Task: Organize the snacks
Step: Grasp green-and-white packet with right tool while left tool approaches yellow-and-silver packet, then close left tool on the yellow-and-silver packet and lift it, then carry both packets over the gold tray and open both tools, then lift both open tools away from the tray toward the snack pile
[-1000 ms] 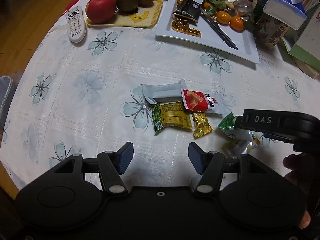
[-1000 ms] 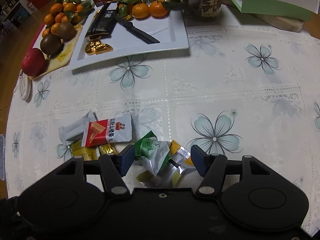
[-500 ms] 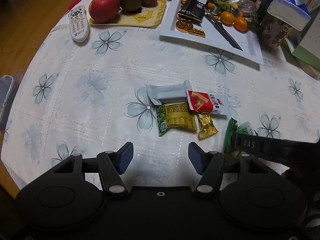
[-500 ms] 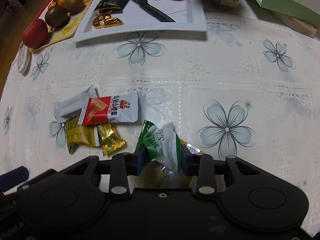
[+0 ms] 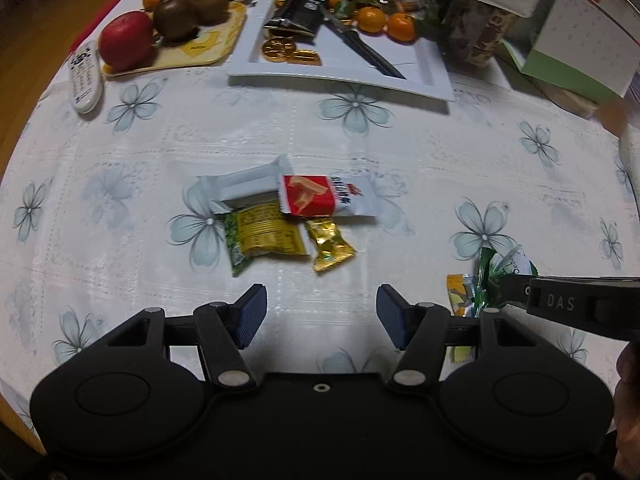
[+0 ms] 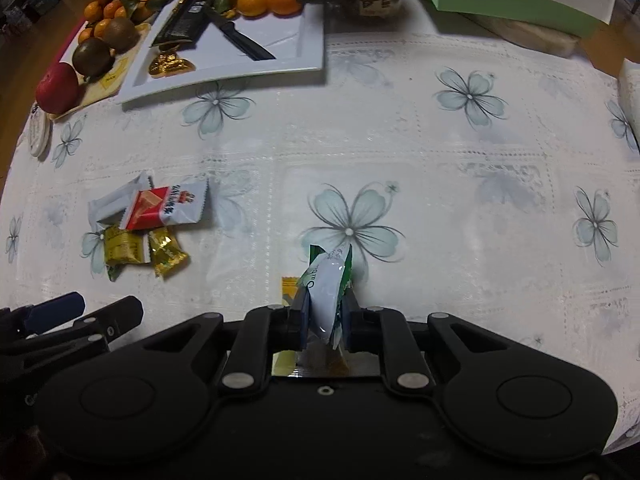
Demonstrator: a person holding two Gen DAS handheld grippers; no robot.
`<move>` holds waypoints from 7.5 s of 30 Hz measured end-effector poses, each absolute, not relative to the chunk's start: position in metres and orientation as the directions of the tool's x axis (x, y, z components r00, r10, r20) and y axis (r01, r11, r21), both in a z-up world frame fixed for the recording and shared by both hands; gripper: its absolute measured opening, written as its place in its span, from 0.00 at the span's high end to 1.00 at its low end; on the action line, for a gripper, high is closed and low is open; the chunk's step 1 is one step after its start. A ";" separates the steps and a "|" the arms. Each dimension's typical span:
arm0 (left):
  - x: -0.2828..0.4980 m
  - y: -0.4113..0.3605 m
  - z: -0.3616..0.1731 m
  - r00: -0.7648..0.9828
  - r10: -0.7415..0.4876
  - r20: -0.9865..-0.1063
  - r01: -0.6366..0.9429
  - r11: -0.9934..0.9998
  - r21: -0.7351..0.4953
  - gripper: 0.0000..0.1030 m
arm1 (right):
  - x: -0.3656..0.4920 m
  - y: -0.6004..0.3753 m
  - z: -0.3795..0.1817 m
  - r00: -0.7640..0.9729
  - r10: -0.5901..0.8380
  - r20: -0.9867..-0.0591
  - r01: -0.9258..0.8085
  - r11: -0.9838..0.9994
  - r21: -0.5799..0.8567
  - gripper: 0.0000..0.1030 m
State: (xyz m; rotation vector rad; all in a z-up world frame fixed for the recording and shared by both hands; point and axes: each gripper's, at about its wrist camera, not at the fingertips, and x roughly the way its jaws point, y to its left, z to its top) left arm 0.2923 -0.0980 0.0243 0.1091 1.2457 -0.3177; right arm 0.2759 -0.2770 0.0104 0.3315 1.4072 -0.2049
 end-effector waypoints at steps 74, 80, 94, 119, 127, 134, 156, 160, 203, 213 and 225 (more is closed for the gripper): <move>0.247 -0.195 -0.003 0.192 -0.276 -0.942 0.387 0.903 -0.186 0.37 | 0.223 -0.400 0.017 0.049 0.014 -0.999 0.585 0.810 0.040 0.62; 0.249 -0.223 -0.008 0.197 -0.233 -0.952 0.402 0.905 -0.138 0.37 | 0.219 -0.405 0.025 0.071 0.032 -0.997 0.592 0.803 0.068 0.62; 0.257 -0.225 -0.021 0.130 -0.209 -0.969 0.312 0.936 -0.160 0.59 | 0.216 -0.408 0.038 0.116 -0.009 -0.993 0.596 0.801 0.062 0.62; 0.122 -0.069 0.040 0.256 -0.043 -0.966 0.239 0.971 0.020 0.59 | 0.123 -0.296 0.058 0.202 0.047 -0.978 0.426 0.895 0.131 0.62; 0.093 -0.029 0.031 0.211 -0.075 -0.975 0.182 0.983 -0.036 0.59 | 0.047 -0.230 0.063 0.197 0.111 -0.974 0.391 0.902 0.182 0.62; 0.075 -0.018 0.031 0.246 -0.064 -0.967 0.161 0.987 -0.024 0.59 | 0.014 -0.182 0.059 0.147 0.058 -0.987 0.342 0.934 0.106 0.62; 0.072 -0.027 0.043 0.306 -0.053 -0.951 0.187 0.982 0.006 0.45 | 0.021 -0.169 0.080 0.207 0.035 -0.978 0.321 0.942 0.102 0.53; 0.067 -0.025 0.038 0.285 -0.057 -0.957 0.189 0.982 -0.002 0.45 | 0.016 -0.170 0.069 0.167 0.036 -0.985 0.324 0.942 0.090 0.53; 0.060 -0.015 0.032 0.234 -0.069 -0.970 0.173 0.984 -0.028 0.45 | 0.010 -0.165 0.064 0.072 0.065 -0.995 0.259 0.962 0.081 0.52; 0.092 -0.023 0.043 0.249 -0.081 -0.965 0.200 0.979 -0.030 0.45 | 0.042 -0.171 0.065 0.061 0.070 -0.996 0.245 0.966 0.083 0.52; 0.158 -0.020 0.044 0.268 -0.057 -0.962 0.173 0.985 -0.010 0.44 | 0.098 -0.182 0.053 0.029 0.045 -0.999 0.241 0.969 0.051 0.52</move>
